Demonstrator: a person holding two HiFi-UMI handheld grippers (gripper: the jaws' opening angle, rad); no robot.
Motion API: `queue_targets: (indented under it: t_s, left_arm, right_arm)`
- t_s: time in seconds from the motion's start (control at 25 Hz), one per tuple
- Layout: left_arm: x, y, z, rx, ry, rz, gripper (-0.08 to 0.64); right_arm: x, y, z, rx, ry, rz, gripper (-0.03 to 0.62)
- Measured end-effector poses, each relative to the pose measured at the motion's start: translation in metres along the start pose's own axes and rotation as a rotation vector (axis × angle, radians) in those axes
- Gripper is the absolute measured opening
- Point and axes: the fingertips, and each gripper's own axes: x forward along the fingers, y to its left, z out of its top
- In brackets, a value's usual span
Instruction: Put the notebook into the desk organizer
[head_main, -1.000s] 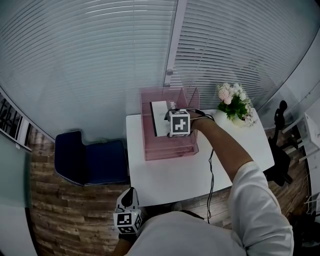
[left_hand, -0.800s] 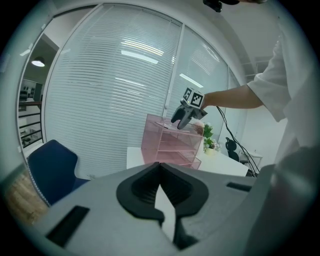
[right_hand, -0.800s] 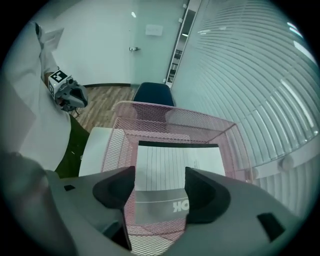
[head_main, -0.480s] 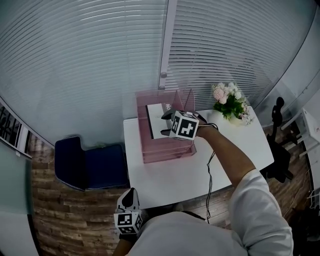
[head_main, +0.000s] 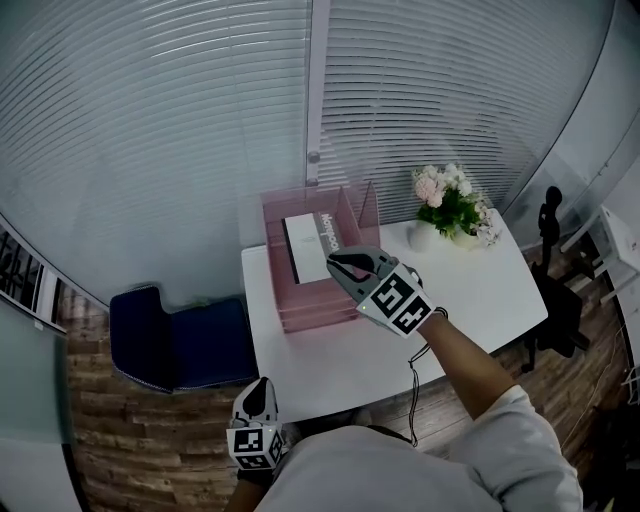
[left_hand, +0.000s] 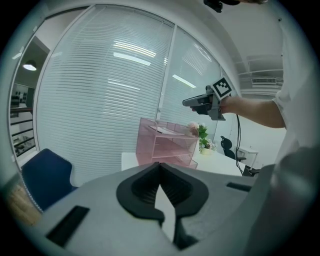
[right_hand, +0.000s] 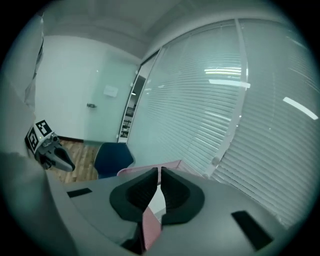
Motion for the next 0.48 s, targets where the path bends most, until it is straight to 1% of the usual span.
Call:
queue_targets:
  t_s: [0.16, 0.32, 0.48]
  left_arm:
    - [0.001, -0.003, 0.002, 0.017, -0.001, -0.005, 0.008]
    - [0.002, -0.01, 0.006, 0.028, -0.003, -0.016, 0.008]
    - [0.002, -0.017, 0.007, 0.036, 0.0, -0.026, 0.008]
  right_arm:
    - [-0.032, 0.006, 0.008, 0.06, -0.097, -0.08, 0.017]
    - [-0.064, 0.016, 0.012, 0.115, -0.188, -0.148, 0.014]
    - [-0.09, 0.033, 0.009, 0.173, -0.235, -0.202, 0.013]
